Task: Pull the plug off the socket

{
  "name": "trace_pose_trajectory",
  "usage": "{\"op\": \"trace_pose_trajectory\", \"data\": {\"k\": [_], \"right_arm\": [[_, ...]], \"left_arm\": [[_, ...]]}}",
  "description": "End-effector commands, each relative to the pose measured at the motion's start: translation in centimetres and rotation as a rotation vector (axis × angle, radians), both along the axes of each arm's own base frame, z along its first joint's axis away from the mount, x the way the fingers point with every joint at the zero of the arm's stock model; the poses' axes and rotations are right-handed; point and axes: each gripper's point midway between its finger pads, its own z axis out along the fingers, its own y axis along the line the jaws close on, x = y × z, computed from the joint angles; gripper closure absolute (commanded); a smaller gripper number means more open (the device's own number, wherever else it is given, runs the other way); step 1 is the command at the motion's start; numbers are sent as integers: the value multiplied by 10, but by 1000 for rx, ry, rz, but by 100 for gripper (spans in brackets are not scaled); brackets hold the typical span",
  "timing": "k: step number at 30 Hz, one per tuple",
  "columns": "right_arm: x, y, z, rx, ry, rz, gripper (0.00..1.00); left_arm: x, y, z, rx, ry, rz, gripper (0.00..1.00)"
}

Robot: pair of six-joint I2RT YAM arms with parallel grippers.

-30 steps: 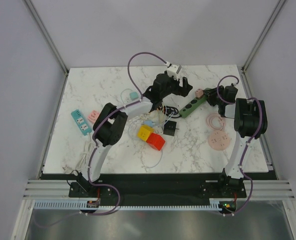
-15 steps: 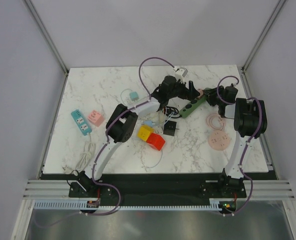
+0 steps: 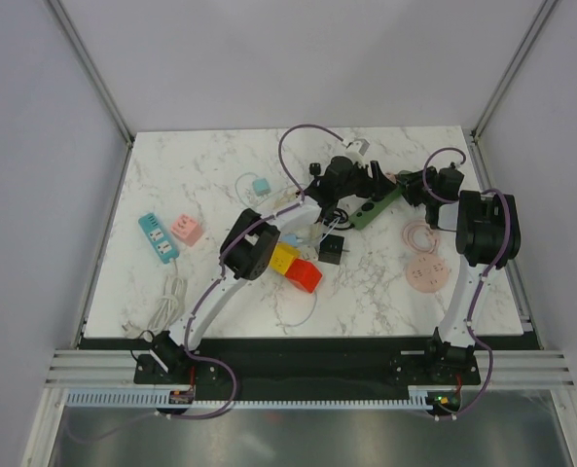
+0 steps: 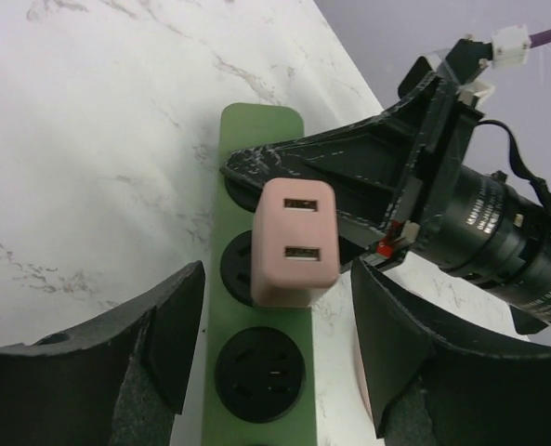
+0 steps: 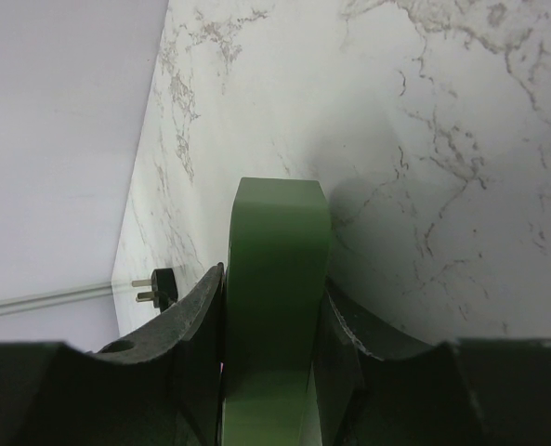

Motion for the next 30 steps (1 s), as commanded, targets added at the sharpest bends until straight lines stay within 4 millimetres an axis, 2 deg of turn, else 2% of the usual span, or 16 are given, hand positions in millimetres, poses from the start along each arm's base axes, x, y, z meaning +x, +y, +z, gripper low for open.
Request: {"op": "trace_pose_trajectory", "data": {"k": [1, 6, 9, 11, 14, 16, 17, 18, 19, 20, 21, 24, 25, 26, 28, 30], "right_arm": [[6, 0, -2, -73, -53, 38, 100], [5, 0, -1, -67, -57, 38, 100], [5, 1, -1, -67, -62, 39, 100], [5, 1, 0, -66, -64, 37, 100], [5, 1, -1, -65, -64, 37, 100], [5, 1, 0, -64, -65, 36, 100], [5, 1, 0, -64, -65, 38, 100], [6, 1, 0, -64, -67, 37, 100], [5, 1, -2, -65, -61, 37, 100], [5, 0, -1, -67, -62, 34, 100], [5, -2, -1, -80, -59, 27, 100], [1, -9, -4, -129, -23, 4, 100], [0, -10, -4, -138, -17, 0, 100], [0, -11, -3, -144, -17, -1, 100], [1, -11, -3, -145, -19, -1, 100], [0, -12, -4, -145, -16, -3, 100]], "left_arm": [[10, -6, 14, -88, 29, 48, 30], [13, -8, 17, -103, 20, 68, 35], [14, -12, 17, -125, 35, 76, 43], [15, -13, 10, -135, 52, 81, 47], [15, -15, 12, -152, 54, 80, 52], [15, -16, 12, -152, 52, 80, 62], [16, -15, 13, -153, 51, 83, 70], [15, -16, 16, -153, 44, 81, 86], [15, -16, 18, -153, 38, 79, 93], [15, -16, 22, -157, 26, 74, 98], [12, -17, 28, -157, 1, 50, 98], [0, -20, 59, -186, -92, -16, 98], [-4, -21, 76, -222, -144, -35, 98], [-13, -20, 71, -220, -147, -73, 98], [-20, -17, 101, -265, -214, -115, 98], [-29, -11, 103, -301, -209, -158, 98]]}}
